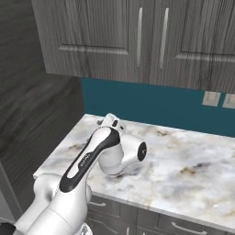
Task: Move the drinks to the dining counter.
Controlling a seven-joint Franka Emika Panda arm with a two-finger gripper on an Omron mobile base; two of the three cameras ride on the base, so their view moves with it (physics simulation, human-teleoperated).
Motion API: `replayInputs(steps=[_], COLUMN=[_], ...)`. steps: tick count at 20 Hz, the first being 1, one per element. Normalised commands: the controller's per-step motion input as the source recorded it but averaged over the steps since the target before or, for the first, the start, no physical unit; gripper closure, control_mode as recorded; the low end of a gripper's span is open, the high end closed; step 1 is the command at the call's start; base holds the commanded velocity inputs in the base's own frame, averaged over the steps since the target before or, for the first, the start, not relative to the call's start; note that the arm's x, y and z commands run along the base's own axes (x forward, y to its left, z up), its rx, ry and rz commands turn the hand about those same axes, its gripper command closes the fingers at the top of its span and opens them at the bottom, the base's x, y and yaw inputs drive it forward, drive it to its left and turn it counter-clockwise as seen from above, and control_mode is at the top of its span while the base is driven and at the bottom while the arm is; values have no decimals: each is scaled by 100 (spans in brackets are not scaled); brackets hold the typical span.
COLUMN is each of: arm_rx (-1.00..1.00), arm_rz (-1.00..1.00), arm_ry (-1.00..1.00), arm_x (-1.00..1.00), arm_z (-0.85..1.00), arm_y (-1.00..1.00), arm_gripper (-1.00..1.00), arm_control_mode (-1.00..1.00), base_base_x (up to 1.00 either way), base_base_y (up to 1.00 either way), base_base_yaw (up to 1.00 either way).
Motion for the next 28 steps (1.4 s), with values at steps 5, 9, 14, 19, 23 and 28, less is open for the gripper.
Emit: replayInputs(steps=[5, 9, 14, 19, 23, 28], arm_rx=[0, 0, 1, 3, 5, 4], arm_rz=[0, 0, 0, 0, 0, 0], arm_ry=[24, 31, 23, 13, 5, 1], arm_x=[34, 36, 28, 24, 14, 6], arm_z=[-23, -26, -29, -43, -46, -37], arm_y=[-17, -23, -32, -37, -11, 1], arm_gripper=[-100, -100, -100, -100, -100, -100], arm_control_mode=[-100, -100, -100, -100, -100, -100], base_base_x=[0, 0, 0, 0, 0, 0], base_base_y=[0, 0, 0, 0, 0, 0], base_base_yaw=[0, 0, 0, 0, 0, 0])
